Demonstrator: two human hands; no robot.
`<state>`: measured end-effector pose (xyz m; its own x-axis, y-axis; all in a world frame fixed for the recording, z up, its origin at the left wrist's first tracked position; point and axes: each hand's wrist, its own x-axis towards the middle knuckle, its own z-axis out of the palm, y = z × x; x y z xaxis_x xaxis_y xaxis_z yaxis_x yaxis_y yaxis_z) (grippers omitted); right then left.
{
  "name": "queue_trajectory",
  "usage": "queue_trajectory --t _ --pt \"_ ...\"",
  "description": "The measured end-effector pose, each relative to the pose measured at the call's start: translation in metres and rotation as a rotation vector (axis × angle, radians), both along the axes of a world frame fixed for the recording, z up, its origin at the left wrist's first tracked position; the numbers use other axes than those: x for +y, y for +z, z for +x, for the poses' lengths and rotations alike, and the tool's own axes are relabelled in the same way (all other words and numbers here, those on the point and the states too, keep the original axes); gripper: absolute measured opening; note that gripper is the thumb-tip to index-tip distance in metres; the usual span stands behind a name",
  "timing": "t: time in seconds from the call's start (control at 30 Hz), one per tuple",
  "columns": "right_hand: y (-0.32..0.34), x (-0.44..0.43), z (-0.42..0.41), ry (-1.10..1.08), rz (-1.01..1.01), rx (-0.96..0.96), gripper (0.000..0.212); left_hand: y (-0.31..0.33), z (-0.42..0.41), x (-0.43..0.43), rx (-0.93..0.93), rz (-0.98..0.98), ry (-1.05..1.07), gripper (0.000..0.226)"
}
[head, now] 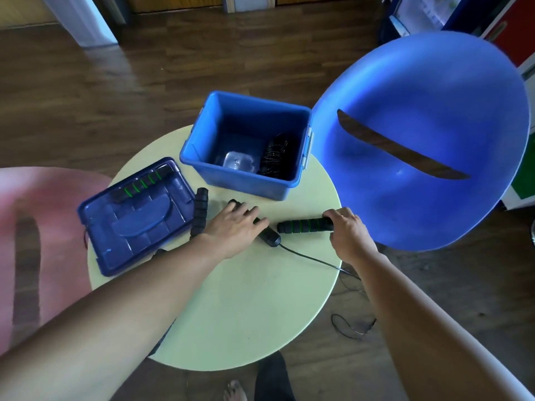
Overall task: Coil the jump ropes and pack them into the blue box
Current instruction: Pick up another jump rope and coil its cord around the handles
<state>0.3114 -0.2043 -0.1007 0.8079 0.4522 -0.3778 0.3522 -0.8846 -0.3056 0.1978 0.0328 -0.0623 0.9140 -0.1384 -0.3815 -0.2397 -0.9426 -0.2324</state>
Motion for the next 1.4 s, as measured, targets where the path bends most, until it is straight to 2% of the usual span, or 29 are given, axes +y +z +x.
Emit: queue_trajectory --t 0.13,0.23,0.3,0.37,0.53,0.7,0.83,1.0,1.17,1.4 --pt "-0.003 -0.002 -0.001 -0.011 0.016 -0.001 0.044 -0.005 0.001 0.002 -0.013 0.04 0.004 0.034" --pt "0.0 -0.005 -0.006 -0.006 0.072 0.027 0.034 -0.01 -0.006 0.005 -0.001 0.01 -0.003 0.041" --pt "0.005 -0.008 -0.011 -0.035 0.141 0.062 0.033 -0.006 -0.011 0.002 0.033 -0.023 -0.007 0.051" --pt "0.012 -0.011 -0.018 -0.07 0.194 0.096 0.033 0.005 -0.016 0.0 0.018 -0.072 -0.012 0.052" --pt "0.045 -0.012 -0.038 -0.179 0.336 0.223 0.029 0.033 -0.023 0.001 -0.198 -0.26 -0.134 0.024" --pt "0.091 -0.008 -0.06 -0.274 0.536 0.332 0.032 0.093 -0.025 -0.008 -0.432 -0.356 -0.303 0.024" --pt "0.141 -0.003 -0.08 -0.292 0.726 0.342 0.018 0.144 -0.035 -0.01 -0.538 -0.366 -0.397 0.015" --pt "0.2 0.007 -0.11 -0.251 0.91 0.393 0.007 0.207 -0.063 -0.005 -0.65 -0.255 -0.482 0.028" --pt "0.253 0.02 -0.144 -0.158 1.037 0.443 0.013 0.27 -0.103 0.001 -0.552 -0.123 -0.378 0.05" --pt "0.315 0.039 -0.18 -0.025 1.095 0.408 0.02 0.319 -0.145 0.016 -0.638 -0.141 -0.261 0.054"
